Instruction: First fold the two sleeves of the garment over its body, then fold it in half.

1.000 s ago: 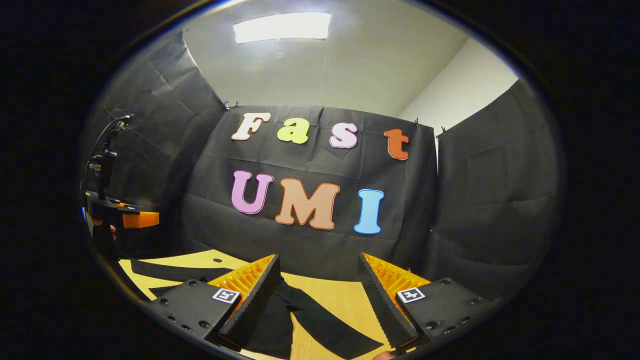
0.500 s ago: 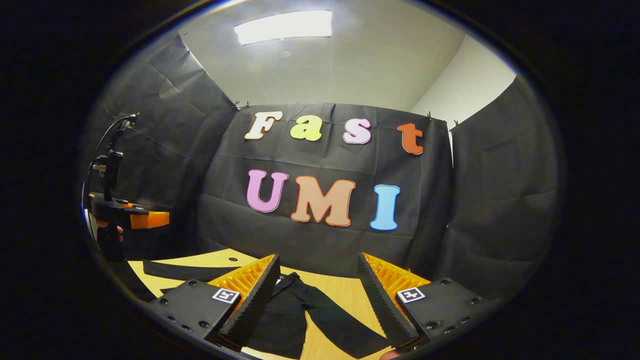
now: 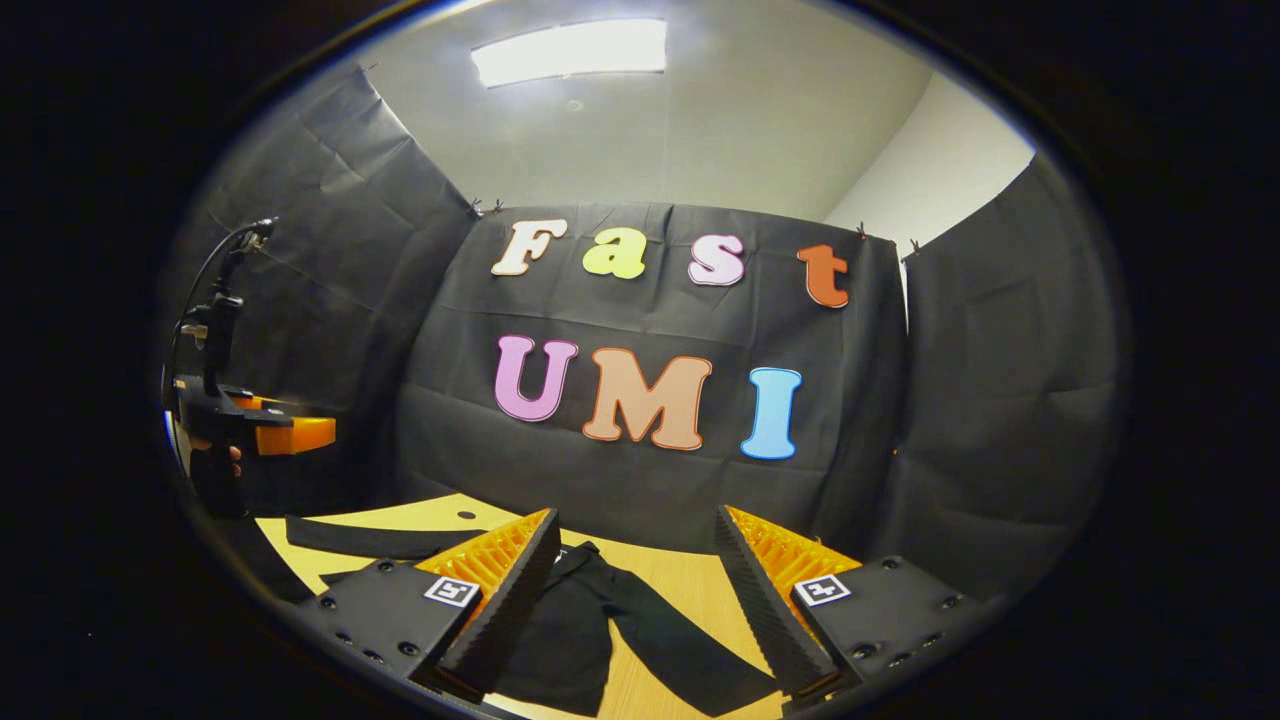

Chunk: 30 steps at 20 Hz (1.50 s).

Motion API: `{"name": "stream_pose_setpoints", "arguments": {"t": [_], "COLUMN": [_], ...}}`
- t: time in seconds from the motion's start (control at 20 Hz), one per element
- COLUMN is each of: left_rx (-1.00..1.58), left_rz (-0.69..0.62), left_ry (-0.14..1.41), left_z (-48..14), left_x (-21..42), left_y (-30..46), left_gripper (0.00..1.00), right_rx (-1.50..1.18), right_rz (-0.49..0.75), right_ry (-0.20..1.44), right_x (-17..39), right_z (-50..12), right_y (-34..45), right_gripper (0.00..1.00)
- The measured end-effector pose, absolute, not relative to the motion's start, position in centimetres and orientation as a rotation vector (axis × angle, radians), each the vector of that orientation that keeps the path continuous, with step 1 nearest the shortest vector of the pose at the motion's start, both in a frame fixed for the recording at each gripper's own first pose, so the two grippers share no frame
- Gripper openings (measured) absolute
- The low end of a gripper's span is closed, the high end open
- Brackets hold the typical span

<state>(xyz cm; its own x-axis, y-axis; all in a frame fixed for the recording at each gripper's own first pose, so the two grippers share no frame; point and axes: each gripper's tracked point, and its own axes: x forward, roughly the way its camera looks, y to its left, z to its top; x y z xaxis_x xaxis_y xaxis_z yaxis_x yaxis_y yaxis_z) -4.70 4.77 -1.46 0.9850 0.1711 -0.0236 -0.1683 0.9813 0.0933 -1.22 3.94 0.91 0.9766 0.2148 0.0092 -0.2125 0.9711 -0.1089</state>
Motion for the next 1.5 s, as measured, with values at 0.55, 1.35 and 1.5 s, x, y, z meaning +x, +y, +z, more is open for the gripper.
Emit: {"name": "stream_pose_setpoints", "arguments": {"t": [0.55,1.35,1.5], "left_rx": [0.096,0.068,0.056], "left_rz": [0.153,0.129,0.116], "left_ry": [0.084,0.105,0.114], "left_z": [-3.3,-4.0,-4.3], "left_x": [-3.6,-2.3,-2.2], "left_y": [4.2,4.9,5.5], "left_gripper": [0.93,0.92,0.93], "right_rx": [-0.107,-0.079,-0.074], "right_rz": [0.166,0.121,0.082], "right_ry": [0.036,0.083,0.110], "right_x": [-1.4,-0.9,-0.9], "right_z": [-0.6,-1.9,-2.7], "right_y": [2.6,2.7,2.2], "right_gripper": [0.98,1.00,0.98]}}
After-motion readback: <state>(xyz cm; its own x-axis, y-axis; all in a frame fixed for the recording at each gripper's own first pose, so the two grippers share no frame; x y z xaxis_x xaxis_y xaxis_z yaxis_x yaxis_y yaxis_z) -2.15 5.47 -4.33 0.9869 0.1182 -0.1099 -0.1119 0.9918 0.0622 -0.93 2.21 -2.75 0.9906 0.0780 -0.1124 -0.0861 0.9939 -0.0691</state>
